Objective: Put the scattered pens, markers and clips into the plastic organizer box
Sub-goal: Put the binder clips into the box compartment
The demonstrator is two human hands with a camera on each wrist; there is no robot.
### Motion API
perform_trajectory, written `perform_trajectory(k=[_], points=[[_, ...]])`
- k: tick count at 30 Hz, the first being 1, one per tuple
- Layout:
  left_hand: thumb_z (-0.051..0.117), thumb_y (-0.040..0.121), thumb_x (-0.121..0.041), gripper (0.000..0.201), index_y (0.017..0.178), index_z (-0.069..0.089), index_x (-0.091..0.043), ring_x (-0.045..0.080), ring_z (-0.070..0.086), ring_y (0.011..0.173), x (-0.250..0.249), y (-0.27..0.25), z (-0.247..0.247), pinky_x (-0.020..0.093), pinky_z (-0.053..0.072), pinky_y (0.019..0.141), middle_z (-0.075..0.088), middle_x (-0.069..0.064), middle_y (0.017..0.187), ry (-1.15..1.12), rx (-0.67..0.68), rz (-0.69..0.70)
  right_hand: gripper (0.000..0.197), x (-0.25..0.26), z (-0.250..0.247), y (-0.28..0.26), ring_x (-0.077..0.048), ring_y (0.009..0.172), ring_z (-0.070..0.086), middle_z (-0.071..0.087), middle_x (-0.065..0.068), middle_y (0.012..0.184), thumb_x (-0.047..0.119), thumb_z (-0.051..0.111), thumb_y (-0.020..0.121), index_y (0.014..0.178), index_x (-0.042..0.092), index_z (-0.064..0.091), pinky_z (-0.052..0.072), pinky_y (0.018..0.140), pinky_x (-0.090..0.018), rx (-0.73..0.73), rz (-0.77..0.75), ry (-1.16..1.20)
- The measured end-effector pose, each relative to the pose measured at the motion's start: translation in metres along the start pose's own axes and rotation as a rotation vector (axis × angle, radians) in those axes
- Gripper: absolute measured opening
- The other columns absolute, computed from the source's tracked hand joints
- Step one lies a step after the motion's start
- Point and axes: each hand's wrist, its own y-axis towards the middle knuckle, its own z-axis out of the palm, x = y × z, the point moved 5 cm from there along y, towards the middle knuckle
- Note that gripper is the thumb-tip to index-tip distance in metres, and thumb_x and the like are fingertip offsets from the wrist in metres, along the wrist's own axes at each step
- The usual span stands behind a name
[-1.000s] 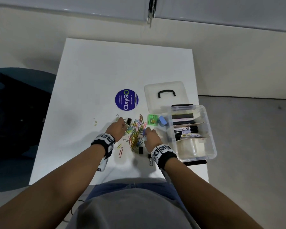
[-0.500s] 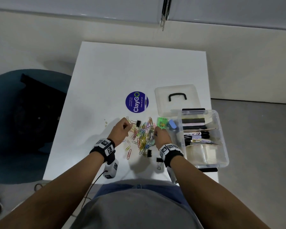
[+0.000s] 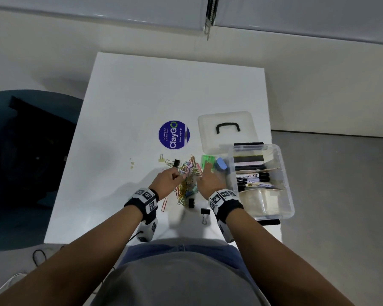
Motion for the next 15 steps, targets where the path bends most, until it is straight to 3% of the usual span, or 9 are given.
perform_trajectory(k=[2,4,6,10,13,15], points=[[0.054,0.095,-0.041,0.032,0.08,0.052,-0.013,0.017,0.05,0.068,0.001,-0.001,0.006,0.032,0.039,0.066,0.057,0.006,0.076,0.056,0.026,0.007,0.067,0.002,0.02,-0.003,-0.036,0.106,0.062,0.062,-0.017,0.118,0.034,0.05,0.094,0.146,0.011,0.016,0.049,0.082,-0.037,0.102,-0.002,-0.025],[0.054,0.095,-0.04,0.031,0.086,0.056,-0.011,0.02,0.054,0.074,0.003,-0.003,0.007,0.033,0.041,0.069,0.062,0.007,0.082,0.091,0.031,-0.012,0.053,0.005,0.03,-0.006,-0.038,0.107,0.06,0.057,-0.017,0.119,0.03,0.055,0.09,0.135,0.016,0.031,0.05,0.084,-0.042,0.112,-0.019,-0.077],[0.055,0.094,-0.041,0.033,0.087,0.056,-0.009,0.019,0.053,0.073,0.004,-0.006,0.005,0.03,0.039,0.065,0.059,0.003,0.079,0.109,0.029,-0.009,0.039,0.009,0.03,-0.009,-0.04,0.11,0.058,0.054,-0.018,0.122,0.016,0.049,0.093,0.13,0.013,0.038,0.048,0.088,-0.043,0.099,-0.048,-0.149],[0.061,0.09,-0.043,0.033,0.086,0.056,-0.011,0.014,0.048,0.068,0.005,-0.011,-0.004,0.025,0.035,0.061,0.054,-0.002,0.076,0.116,0.037,0.005,0.038,0.009,0.025,-0.01,-0.037,0.117,0.056,0.052,-0.019,0.129,0.002,0.046,0.092,0.13,0.005,0.041,0.046,0.095,-0.042,0.13,-0.059,-0.203],[0.067,0.086,-0.037,0.024,0.082,0.054,-0.017,0.012,0.048,0.07,0.001,-0.013,-0.008,0.023,0.037,0.061,0.054,-0.005,0.078,0.104,0.049,0.008,0.035,0.012,0.007,-0.015,-0.035,0.112,0.06,0.058,-0.019,0.124,0.003,0.045,0.093,0.128,0.004,0.043,0.048,0.09,-0.04,0.081,-0.081,-0.17],[0.068,0.086,-0.03,0.019,0.083,0.055,-0.017,0.013,0.052,0.073,-0.008,-0.016,-0.009,0.022,0.038,0.062,0.057,-0.003,0.081,0.096,0.061,0.007,0.037,0.016,-0.013,-0.025,-0.032,0.096,0.063,0.065,-0.015,0.107,0.004,0.047,0.092,0.128,0.007,0.04,0.05,0.081,-0.036,-0.001,-0.104,-0.121]])
